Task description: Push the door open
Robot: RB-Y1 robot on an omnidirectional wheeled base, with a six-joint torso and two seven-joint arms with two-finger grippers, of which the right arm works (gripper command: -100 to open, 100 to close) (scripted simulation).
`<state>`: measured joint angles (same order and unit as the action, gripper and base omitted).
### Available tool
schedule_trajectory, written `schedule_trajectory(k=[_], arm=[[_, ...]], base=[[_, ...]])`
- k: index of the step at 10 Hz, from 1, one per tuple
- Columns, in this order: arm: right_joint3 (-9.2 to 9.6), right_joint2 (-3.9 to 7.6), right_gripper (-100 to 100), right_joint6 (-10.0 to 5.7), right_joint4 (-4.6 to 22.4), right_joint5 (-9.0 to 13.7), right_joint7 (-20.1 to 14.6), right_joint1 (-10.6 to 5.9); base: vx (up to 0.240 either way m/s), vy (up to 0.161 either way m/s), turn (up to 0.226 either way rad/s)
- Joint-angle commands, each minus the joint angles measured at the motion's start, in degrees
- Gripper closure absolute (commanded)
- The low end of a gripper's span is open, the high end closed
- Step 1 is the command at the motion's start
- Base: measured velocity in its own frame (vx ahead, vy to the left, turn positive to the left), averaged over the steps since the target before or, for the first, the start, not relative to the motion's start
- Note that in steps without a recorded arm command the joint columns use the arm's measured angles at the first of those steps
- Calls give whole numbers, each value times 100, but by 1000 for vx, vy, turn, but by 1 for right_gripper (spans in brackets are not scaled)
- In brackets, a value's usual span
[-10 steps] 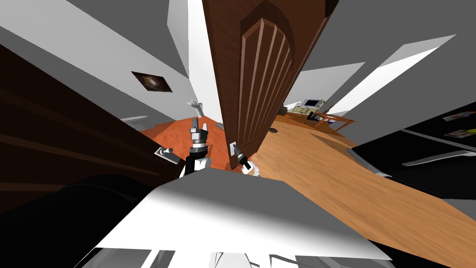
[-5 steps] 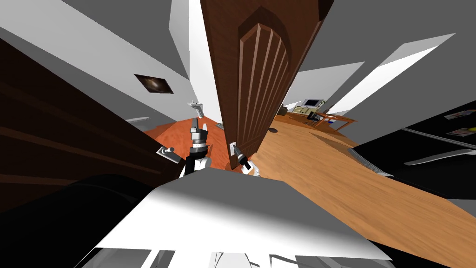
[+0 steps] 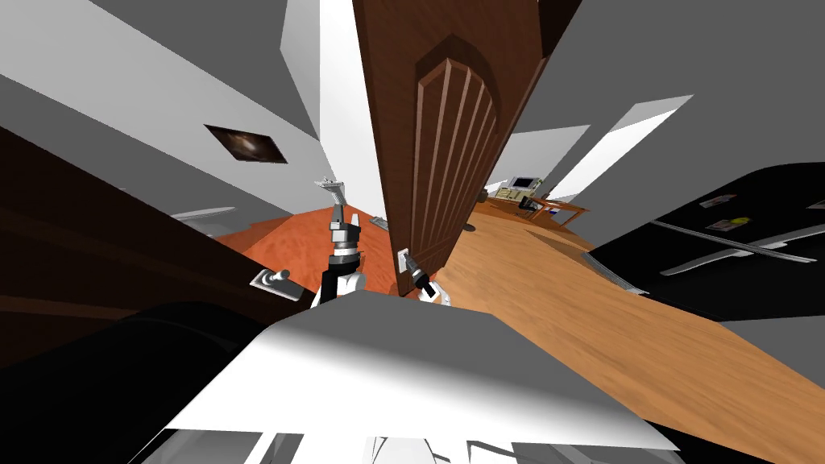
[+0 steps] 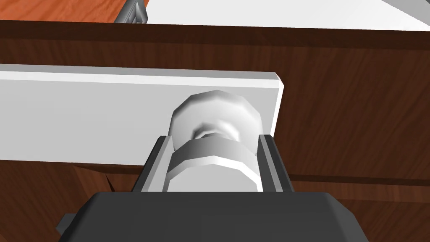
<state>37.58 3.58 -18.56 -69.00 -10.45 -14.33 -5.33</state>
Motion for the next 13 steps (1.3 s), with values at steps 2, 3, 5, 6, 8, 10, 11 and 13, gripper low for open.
schedule_trajectory(k=[2, 3, 5, 6, 8, 10, 11, 13], arm=[[-70, 76, 100, 69, -140, 118, 197, 84], [-64, 80, 100, 82, -171, 162, 279, 130], [-50, 72, 100, 109, -238, 254, 452, 230], [21, 103, -100, 112, -303, 225, 348, 231], [67, 118, -100, 127, -364, 226, 324, 254], [172, 145, -100, 160, -503, 227, 269, 307], [224, 154, -100, 177, -573, 227, 242, 333], [328, 165, -100, 209, -710, 228, 188, 386]], base=[[174, 172, -183], [153, 196, -368], [201, 212, -176], [-50, 53, -43], [-139, -121, -3], [-230, -148, -25], [-213, -149, -28], [-215, -132, -20]])
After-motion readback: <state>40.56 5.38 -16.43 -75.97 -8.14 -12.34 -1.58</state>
